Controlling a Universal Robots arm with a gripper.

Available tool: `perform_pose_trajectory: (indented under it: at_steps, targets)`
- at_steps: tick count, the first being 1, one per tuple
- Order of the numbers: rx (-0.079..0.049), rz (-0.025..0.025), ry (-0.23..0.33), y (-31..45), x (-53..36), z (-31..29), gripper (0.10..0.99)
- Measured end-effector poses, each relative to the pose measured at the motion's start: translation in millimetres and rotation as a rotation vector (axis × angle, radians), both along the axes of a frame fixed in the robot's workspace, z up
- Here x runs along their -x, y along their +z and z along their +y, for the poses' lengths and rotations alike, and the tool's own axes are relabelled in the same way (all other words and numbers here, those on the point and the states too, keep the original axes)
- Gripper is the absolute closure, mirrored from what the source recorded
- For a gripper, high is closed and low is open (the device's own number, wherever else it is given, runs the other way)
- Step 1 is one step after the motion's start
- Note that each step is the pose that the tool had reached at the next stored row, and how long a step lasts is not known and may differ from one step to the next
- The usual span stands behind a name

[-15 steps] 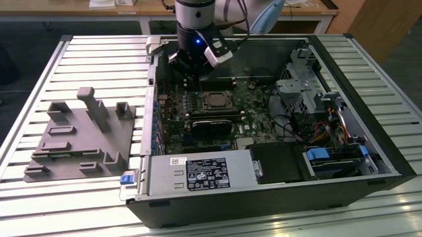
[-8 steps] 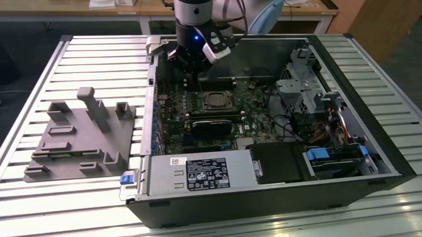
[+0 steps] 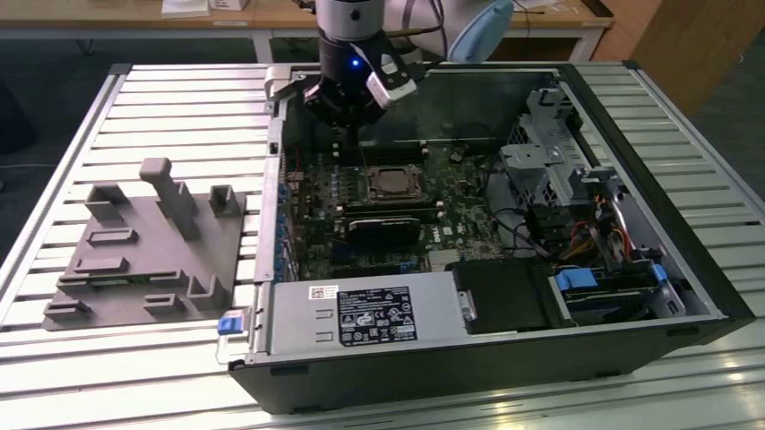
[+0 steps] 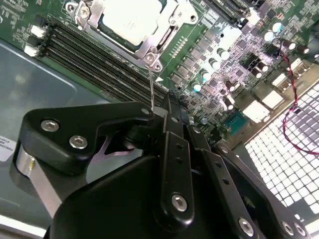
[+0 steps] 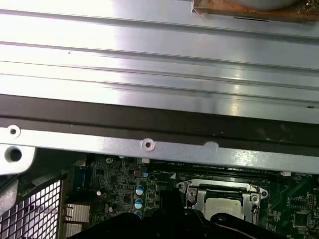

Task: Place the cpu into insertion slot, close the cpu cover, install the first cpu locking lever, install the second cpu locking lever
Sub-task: 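Install the first cpu locking lever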

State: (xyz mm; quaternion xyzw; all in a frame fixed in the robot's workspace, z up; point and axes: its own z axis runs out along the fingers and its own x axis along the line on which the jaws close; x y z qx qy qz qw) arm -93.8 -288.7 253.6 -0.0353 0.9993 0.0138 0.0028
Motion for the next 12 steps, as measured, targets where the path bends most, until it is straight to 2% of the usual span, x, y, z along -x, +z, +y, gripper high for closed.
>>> perform_pose_trajectory:
  at_steps: [7,12]
  targets:
    - [0.0,-0.0001,0.0,-0.1,-10.4,0.3,0.98]
    - [0.0,-0.0002,0.0,-0.1,-11.7,0.3,0.98]
